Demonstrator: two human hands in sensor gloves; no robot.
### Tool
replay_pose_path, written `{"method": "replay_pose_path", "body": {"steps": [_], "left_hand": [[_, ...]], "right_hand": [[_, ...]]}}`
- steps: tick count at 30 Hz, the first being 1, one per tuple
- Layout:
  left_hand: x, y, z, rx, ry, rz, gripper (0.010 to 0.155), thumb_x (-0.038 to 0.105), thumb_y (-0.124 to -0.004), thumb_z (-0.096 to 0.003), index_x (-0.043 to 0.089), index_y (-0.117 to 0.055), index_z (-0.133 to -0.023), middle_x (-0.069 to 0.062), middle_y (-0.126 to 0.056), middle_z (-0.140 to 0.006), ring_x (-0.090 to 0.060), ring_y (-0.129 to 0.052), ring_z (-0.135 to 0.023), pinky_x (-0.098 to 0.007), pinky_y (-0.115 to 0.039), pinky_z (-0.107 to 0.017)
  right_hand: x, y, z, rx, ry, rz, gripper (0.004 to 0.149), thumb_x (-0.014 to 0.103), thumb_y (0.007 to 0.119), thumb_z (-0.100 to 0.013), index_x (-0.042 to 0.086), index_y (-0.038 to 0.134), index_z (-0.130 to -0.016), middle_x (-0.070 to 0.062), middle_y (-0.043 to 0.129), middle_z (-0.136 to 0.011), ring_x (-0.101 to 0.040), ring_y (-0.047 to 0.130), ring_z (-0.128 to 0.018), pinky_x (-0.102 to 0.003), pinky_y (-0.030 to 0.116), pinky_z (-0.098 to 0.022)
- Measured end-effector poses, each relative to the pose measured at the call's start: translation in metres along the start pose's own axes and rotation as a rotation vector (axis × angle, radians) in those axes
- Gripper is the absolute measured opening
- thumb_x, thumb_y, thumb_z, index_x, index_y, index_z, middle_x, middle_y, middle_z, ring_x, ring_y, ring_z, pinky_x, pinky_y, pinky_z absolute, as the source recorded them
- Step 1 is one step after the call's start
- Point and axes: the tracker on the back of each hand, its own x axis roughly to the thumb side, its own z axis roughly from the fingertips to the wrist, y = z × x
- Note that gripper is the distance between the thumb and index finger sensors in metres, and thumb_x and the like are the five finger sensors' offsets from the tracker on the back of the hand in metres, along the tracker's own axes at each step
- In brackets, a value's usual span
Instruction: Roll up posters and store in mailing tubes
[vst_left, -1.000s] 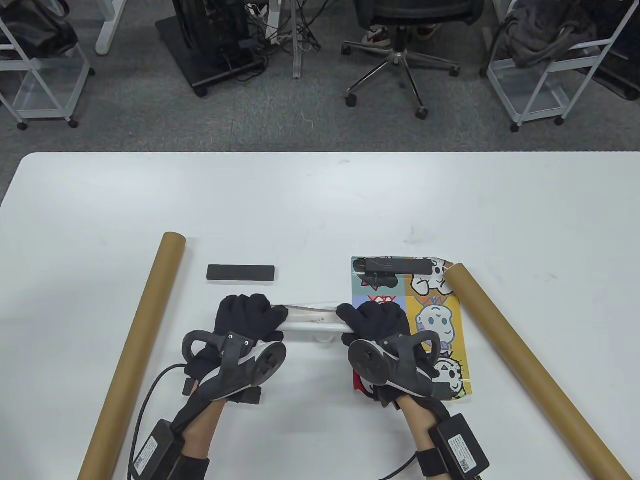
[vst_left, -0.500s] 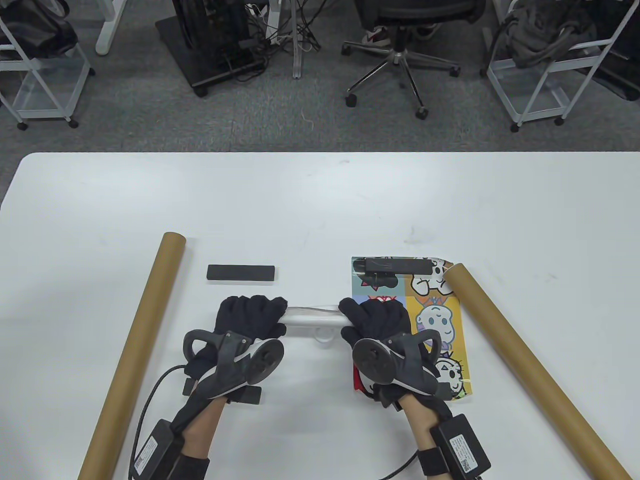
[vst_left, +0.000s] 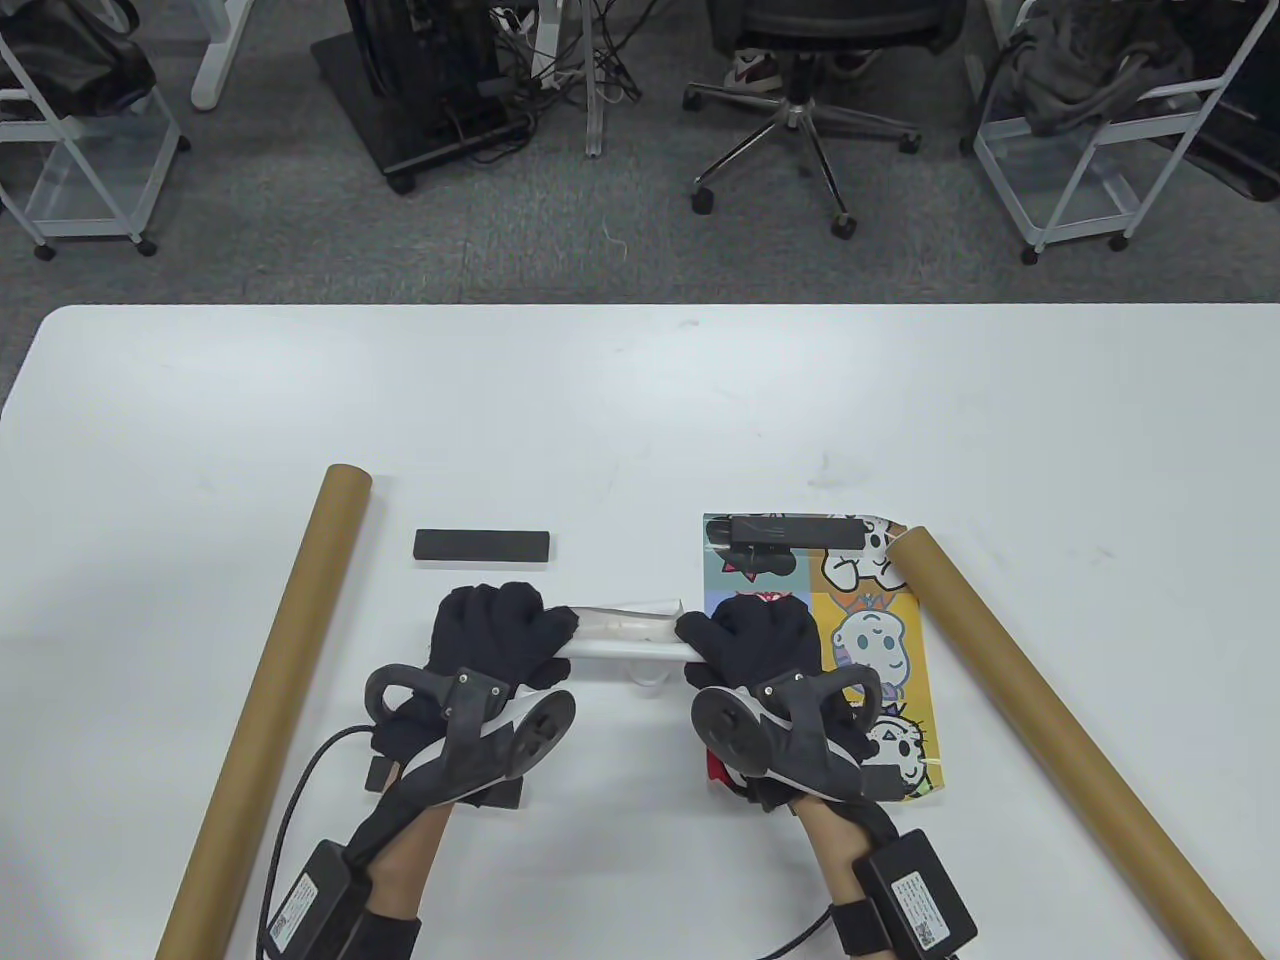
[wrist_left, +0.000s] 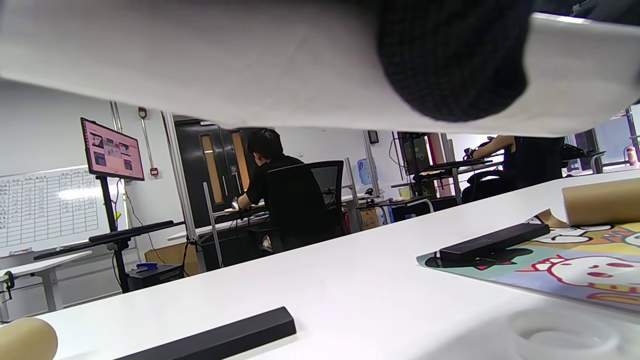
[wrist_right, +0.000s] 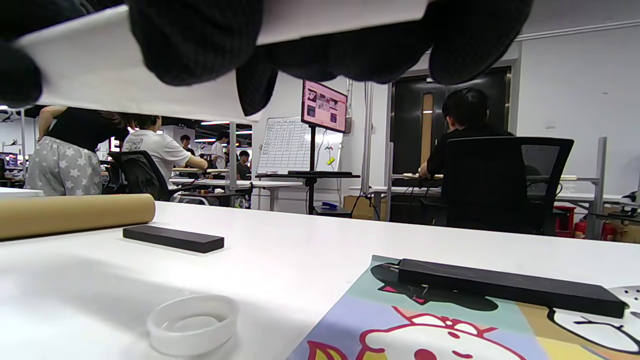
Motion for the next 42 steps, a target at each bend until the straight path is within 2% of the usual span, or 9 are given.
{"method": "replay_pose_path", "body": {"steps": [6, 11, 15, 18, 20, 24, 31, 40, 42], "left_hand": [[-0.0006, -0.0014, -0.0002, -0.023, 0.0, 0.025, 0.053, 0.051, -0.079, -0.0429, 0.039, -0.08, -0.095, 0.009, -0.083, -0.091, -0.018, -0.091, -0.08, -0.05, -0.074, -0.078], [-0.0025, -0.0026, -0.0009, -0.031, 0.011, 0.074, 0.065, 0.052, -0.076, -0.0439, 0.032, -0.068, -0.105, 0.009, -0.09, -0.089, -0.018, -0.098, -0.077, -0.05, -0.076, -0.077], [-0.0008, -0.0029, -0.0011, -0.04, 0.001, 0.05, 0.057, 0.05, -0.068, -0.0466, 0.034, -0.069, -0.101, 0.01, -0.09, -0.089, -0.018, -0.098, -0.075, -0.05, -0.075, -0.077], [-0.0009, -0.0022, -0.0012, -0.031, 0.001, 0.024, 0.055, 0.051, -0.066, -0.0465, 0.037, -0.068, -0.1, 0.01, -0.088, -0.089, -0.018, -0.095, -0.074, -0.051, -0.074, -0.077], [-0.0009, -0.0009, -0.0007, -0.011, 0.007, 0.035, 0.055, 0.052, -0.073, -0.0439, 0.038, -0.07, -0.097, 0.012, -0.089, -0.086, -0.016, -0.096, -0.071, -0.05, -0.074, -0.077], [-0.0003, -0.0021, -0.0002, -0.017, -0.003, 0.016, 0.051, 0.052, -0.077, -0.0433, 0.042, -0.074, -0.093, 0.014, -0.09, -0.084, -0.014, -0.097, -0.071, -0.049, -0.076, -0.077], [0.0015, -0.0015, -0.0006, -0.022, -0.004, -0.01, 0.05, 0.053, -0.078, -0.0426, 0.043, -0.079, -0.091, 0.009, -0.08, -0.096, -0.02, -0.089, -0.082, -0.051, -0.072, -0.079], [0.0012, -0.0019, -0.0009, -0.037, -0.009, 0.006, 0.051, 0.054, -0.081, -0.041, 0.042, -0.083, -0.09, 0.01, -0.086, -0.088, -0.017, -0.094, -0.077, -0.051, -0.074, -0.078], [0.0007, -0.0019, -0.0008, -0.037, -0.007, 0.005, 0.057, 0.054, -0.081, -0.0403, 0.039, -0.079, -0.096, 0.011, -0.088, -0.087, -0.016, -0.096, -0.076, -0.051, -0.075, -0.077]], "right_hand": [[-0.0003, 0.0006, -0.0003, 0.026, 0.001, -0.001, 0.056, 0.035, 0.072, -0.044, 0.02, 0.067, -0.097, -0.007, 0.079, -0.082, -0.037, 0.083, -0.069, -0.067, 0.063, -0.067], [-0.0008, 0.003, -0.0009, 0.06, -0.003, 0.003, 0.053, 0.032, 0.066, -0.047, 0.018, 0.067, -0.098, -0.006, 0.084, -0.083, -0.038, 0.087, -0.071, -0.066, 0.064, -0.067], [-0.002, 0.003, -0.0012, 0.068, -0.002, -0.032, 0.053, 0.03, 0.061, -0.049, 0.015, 0.064, -0.1, -0.009, 0.082, -0.087, -0.04, 0.087, -0.073, -0.067, 0.064, -0.067], [-0.004, 0.002, 0.0001, 0.063, -0.03, -0.092, 0.053, 0.032, 0.059, -0.052, 0.013, 0.059, -0.102, -0.013, 0.076, -0.087, -0.041, 0.081, -0.068, -0.07, 0.06, -0.067], [-0.0027, 0.0007, -0.0001, 0.043, -0.02, -0.081, 0.057, 0.041, 0.066, -0.049, 0.015, 0.061, -0.099, -0.011, 0.078, -0.083, -0.038, 0.081, -0.064, -0.069, 0.061, -0.066], [-0.0007, 0.0007, 0.0, 0.0, -0.001, 0.003, 0.048, 0.038, 0.069, -0.046, 0.023, 0.068, -0.093, -0.003, 0.084, -0.076, -0.032, 0.088, -0.059, -0.064, 0.069, -0.065], [-0.0018, 0.0019, -0.0004, 0.003, 0.004, -0.009, 0.051, 0.037, 0.072, -0.045, 0.022, 0.073, -0.093, -0.008, 0.079, -0.088, -0.035, 0.086, -0.069, -0.064, 0.066, -0.067], [-0.0008, 0.0001, -0.0003, 0.012, 0.005, -0.009, 0.052, 0.037, 0.074, -0.043, 0.022, 0.074, -0.093, -0.009, 0.076, -0.083, -0.035, 0.084, -0.068, -0.066, 0.065, -0.066], [-0.001, 0.0009, -0.0004, 0.021, -0.002, -0.016, 0.053, 0.037, 0.075, -0.043, 0.021, 0.074, -0.093, -0.008, 0.078, -0.081, -0.035, 0.085, -0.068, -0.066, 0.066, -0.066]]}}
